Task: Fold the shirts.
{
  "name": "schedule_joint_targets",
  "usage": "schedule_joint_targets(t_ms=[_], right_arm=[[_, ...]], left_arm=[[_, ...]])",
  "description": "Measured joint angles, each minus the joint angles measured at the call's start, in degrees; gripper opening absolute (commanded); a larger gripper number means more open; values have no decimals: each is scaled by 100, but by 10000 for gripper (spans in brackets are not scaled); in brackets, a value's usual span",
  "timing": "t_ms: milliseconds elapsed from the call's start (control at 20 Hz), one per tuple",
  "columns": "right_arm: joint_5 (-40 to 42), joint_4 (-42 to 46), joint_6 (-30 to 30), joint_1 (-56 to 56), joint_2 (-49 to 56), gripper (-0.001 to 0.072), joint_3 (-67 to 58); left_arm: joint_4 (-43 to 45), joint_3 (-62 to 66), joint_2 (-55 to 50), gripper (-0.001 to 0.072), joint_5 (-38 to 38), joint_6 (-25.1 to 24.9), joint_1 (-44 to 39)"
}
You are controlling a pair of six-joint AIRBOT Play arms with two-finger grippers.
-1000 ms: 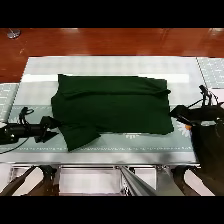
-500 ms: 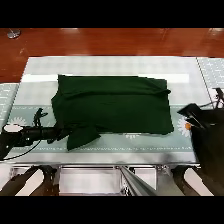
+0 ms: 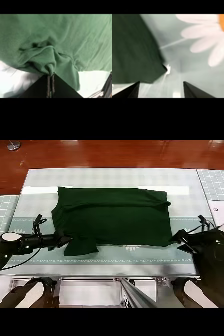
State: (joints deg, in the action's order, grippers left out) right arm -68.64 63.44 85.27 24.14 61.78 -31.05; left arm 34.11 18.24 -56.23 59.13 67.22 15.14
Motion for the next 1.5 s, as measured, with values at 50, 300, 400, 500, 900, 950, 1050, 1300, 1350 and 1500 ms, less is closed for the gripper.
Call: schedule_joint_targets(t_ms=[50, 300, 400, 500, 900, 950, 1050, 1300, 1350, 1500], right_arm=[[98, -153, -24, -101, 166, 625, -70], [282, -640, -190, -581, 881, 23, -575], [256, -737, -345, -697, 1005, 22, -822], [223, -723, -455, -758, 1071, 22, -1143], [173, -737, -411, -822, 2124, 22, -3182], [153, -763, -358, -824, 2352, 22, -3499], [160, -817, -304, -828, 2809, 22, -4111], [166, -1252, -221, -831, 3976, 22, -5497], [192, -1384, -212, -828, 4179, 22, -5713], [302, -1827, -205, -828, 4688, 71, -6183]], left_arm=[[-13, 7, -2, 23, 2, -2, -4], [-59, 96, -2, 22, 17, -15, 22], [-66, 264, 0, 23, 74, -13, 72], [-70, 557, -2, 22, 133, -13, 168], [-42, 2603, -1325, 22, -229, -63, -87], [-26, 2962, -1668, 22, -256, -39, -164], [-31, 3705, -2371, 22, -330, 35, -304], [-22, 5316, -3851, 22, -348, 507, -481], [-15, 5554, -4061, 22, -334, 573, -509], [7, 6004, -4555, 296, -339, 702, -597]])
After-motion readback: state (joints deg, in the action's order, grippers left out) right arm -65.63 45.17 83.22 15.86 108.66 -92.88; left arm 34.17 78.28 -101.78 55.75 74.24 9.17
